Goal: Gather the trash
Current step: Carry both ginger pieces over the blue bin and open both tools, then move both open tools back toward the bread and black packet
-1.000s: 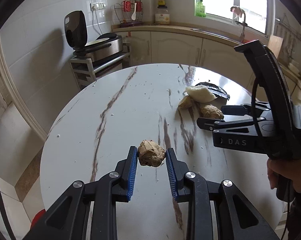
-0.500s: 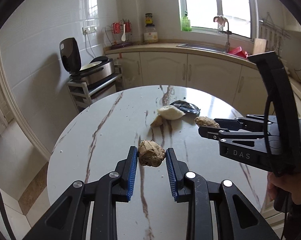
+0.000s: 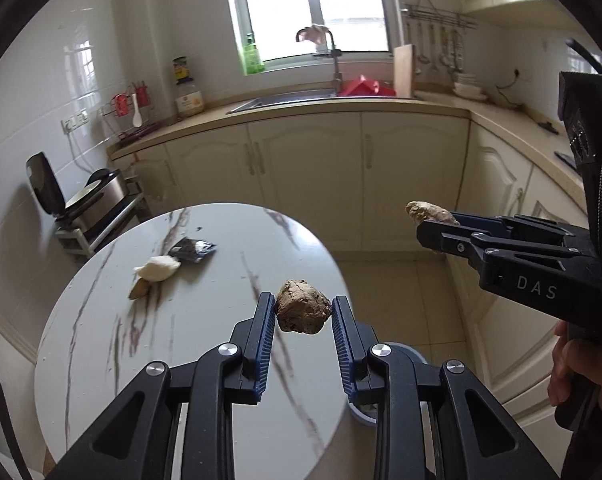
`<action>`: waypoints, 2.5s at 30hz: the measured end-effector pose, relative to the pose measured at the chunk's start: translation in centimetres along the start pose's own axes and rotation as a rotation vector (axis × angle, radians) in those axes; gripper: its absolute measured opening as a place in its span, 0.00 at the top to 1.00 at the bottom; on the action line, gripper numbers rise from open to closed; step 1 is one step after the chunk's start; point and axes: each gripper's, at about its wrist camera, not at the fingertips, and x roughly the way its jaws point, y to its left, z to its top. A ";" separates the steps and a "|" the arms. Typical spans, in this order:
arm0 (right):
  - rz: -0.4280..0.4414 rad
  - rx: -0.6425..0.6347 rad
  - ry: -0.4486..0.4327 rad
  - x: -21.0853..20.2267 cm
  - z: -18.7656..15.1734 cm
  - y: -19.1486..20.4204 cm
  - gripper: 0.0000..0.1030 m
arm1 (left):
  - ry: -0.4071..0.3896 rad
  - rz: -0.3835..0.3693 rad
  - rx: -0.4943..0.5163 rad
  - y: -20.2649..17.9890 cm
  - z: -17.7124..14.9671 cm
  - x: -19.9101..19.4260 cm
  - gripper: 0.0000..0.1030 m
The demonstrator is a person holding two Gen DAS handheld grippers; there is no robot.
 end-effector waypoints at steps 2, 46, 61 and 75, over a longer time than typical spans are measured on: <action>-0.024 0.047 -0.005 -1.0 -0.7 -2.6 0.67 | 0.010 -0.025 0.038 -2.3 0.9 1.1 0.76; -0.073 0.359 0.180 8.0 -11.3 -14.4 0.22 | 0.045 0.025 0.086 -4.6 6.3 14.3 0.20; 0.015 0.094 0.056 3.1 -2.5 -0.9 0.10 | -0.013 0.178 -0.170 9.7 -2.9 -0.1 0.03; 0.027 -0.291 0.240 16.2 3.2 13.2 0.09 | 0.062 0.241 -0.277 20.5 -4.9 0.5 0.02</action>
